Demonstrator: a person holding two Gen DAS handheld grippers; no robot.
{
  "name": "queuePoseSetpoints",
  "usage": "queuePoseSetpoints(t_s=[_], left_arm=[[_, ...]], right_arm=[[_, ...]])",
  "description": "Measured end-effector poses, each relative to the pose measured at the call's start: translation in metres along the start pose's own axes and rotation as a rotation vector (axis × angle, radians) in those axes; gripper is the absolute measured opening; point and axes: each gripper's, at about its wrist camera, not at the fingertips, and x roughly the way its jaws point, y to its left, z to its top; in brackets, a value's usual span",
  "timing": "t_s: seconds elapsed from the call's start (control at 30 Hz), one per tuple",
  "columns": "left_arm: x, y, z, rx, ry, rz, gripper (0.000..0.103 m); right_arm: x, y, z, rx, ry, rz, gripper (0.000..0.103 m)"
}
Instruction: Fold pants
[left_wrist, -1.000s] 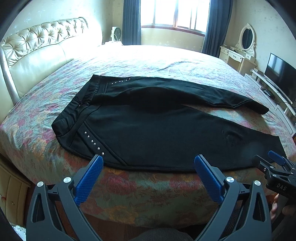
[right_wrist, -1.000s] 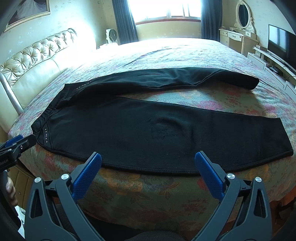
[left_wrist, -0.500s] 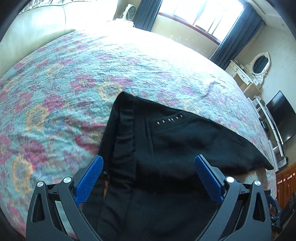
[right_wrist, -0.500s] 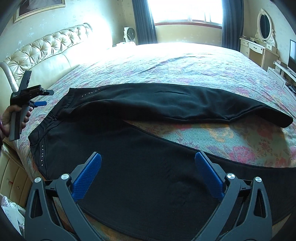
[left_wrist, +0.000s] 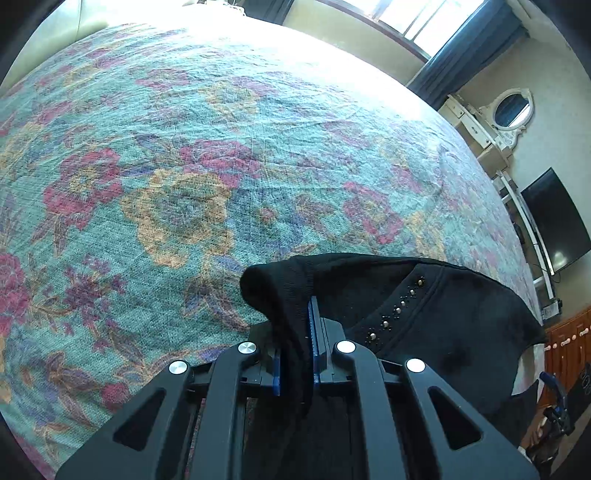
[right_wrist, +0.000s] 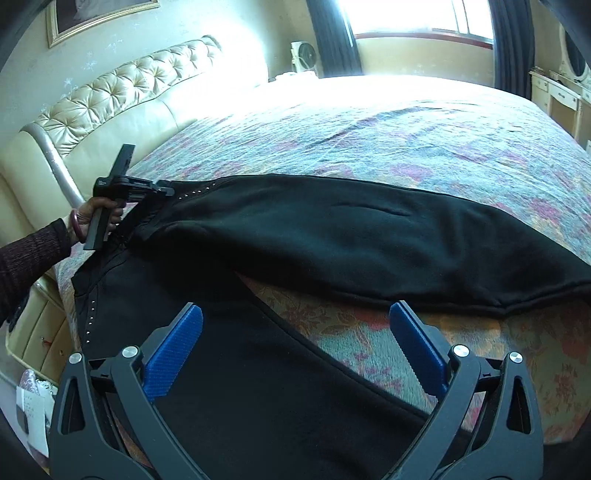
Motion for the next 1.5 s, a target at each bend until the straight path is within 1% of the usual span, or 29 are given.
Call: queuePoseSetpoints(t_s=[0.03,0.1,0.13,0.23,0.27,0.33,0.37,0.43,0.47,0.5,0.53,0.57,0.6,0.63,0.67,0.7,0.77,0.83,0.93,1.03,1.1,1.13,1.2,1.3,1.33,1.4,1.43,1.47,1.5], left_arm=[[0.002,-0.002,-0.001,0.019,0.009,0.001,0.01],[0.004,0.001,-0.001,0.023,0.012,0.006,0.01],[0.004,0.004,-0.001,0.01,0.01,-0.001,0.01],[0.007,0.012,0.0,-0.022,0.017,-0.005,0.01],[0.007,0.012,0.001,-0.025,0.016,-0.002,0.01],[0.01,0.013,0.001,-0.03,0.015,0.003,0.01],[0.01,0.013,0.002,-0.035,0.014,0.0,0.01],[0.011,0.014,0.004,-0.033,0.017,-0.003,0.01],[0.013,0.014,0.006,-0.034,0.019,-0.003,0.011],[0.014,0.014,0.007,-0.032,0.023,0.0,0.013],[0.014,0.014,0.009,-0.03,0.028,0.001,0.013],[0.015,0.014,0.011,-0.03,0.029,0.004,0.013],[0.016,0.014,0.012,-0.033,0.026,0.006,0.014],[0.016,0.013,0.013,-0.036,0.024,0.011,0.014],[0.017,0.013,0.013,-0.034,0.021,0.016,0.014],[0.017,0.012,0.012,-0.028,0.017,0.02,0.013],[0.013,0.01,0.01,-0.014,-0.003,0.024,0.009],[0.004,0.007,0.008,-0.017,-0.05,0.012,0.008],[-0.03,0.003,0.0,-0.008,-0.185,-0.094,0.008],[-0.071,-0.002,-0.015,0.034,-0.283,-0.198,0.008],[-0.099,-0.007,-0.03,0.056,-0.341,-0.263,0.008],[-0.113,-0.007,-0.041,0.063,-0.367,-0.292,0.008],[-0.137,-0.005,-0.067,0.07,-0.4,-0.339,0.008],[-0.162,0.001,-0.111,0.063,-0.412,-0.382,0.009],[-0.165,0.004,-0.127,0.05,-0.403,-0.383,0.01],[-0.165,0.015,-0.156,0.017,-0.364,-0.353,0.014],[-0.162,0.022,-0.171,-0.011,-0.326,-0.347,0.022],[-0.158,0.029,-0.185,-0.035,-0.28,-0.316,0.033],[-0.154,0.035,-0.199,-0.048,-0.241,-0.265,0.04]], right_arm=[[0.002,-0.01,0.013,-0.025,0.011,0.041,0.101],[0.012,-0.032,0.041,-0.09,0.023,0.075,0.101],[0.021,-0.044,0.056,-0.142,0.049,0.085,0.101],[0.06,-0.077,0.092,-0.279,0.163,-0.061,0.101],[0.075,-0.089,0.099,-0.312,0.212,-0.088,0.101],[0.102,-0.109,0.109,-0.341,0.293,-0.119,0.101],[0.112,-0.118,0.114,-0.342,0.317,-0.123,0.101],[0.13,-0.132,0.116,-0.332,0.369,-0.088,0.101],[0.138,-0.137,0.116,-0.336,0.39,-0.103,0.1],[0.147,-0.142,0.116,-0.335,0.42,-0.109,0.095],[0.154,-0.146,0.114,-0.322,0.453,-0.089,0.088],[0.155,-0.148,0.113,-0.305,0.454,-0.075,0.086],[0.154,-0.149,0.113,-0.288,0.457,-0.055,0.07],[0.15,-0.149,0.115,-0.277,0.455,-0.029,0.039],[0.145,-0.148,0.116,-0.268,0.457,0.015,0.016],[0.138,-0.143,0.116,-0.273,0.447,0.025,0.008],[0.127,-0.125,0.112,-0.348,0.421,-0.04,0.008],[0.109,-0.107,0.11,-0.401,0.356,-0.103,0.008],[0.066,-0.083,0.107,-0.425,0.221,-0.15,0.008],[0.013,-0.051,0.087,-0.48,0.098,-0.212,0.008],[-0.022,-0.029,0.065,-0.498,0.025,-0.224,0.008],[-0.038,-0.019,0.051,-0.489,-0.001,-0.222,0.008],[-0.063,0.002,0.017,-0.507,-0.04,-0.25,0.009],[-0.082,0.03,-0.043,-0.525,-0.046,-0.272,0.009],[-0.083,0.036,-0.061,-0.528,-0.03,-0.263,0.009],[-0.076,0.046,-0.096,-0.525,0.023,-0.248,0.01],[-0.069,0.048,-0.111,-0.508,0.06,-0.236,0.012],[-0.061,0.051,-0.125,-0.498,0.101,-0.23,0.015],[-0.056,0.053,-0.136,-0.489,0.135,-0.23,0.021]])
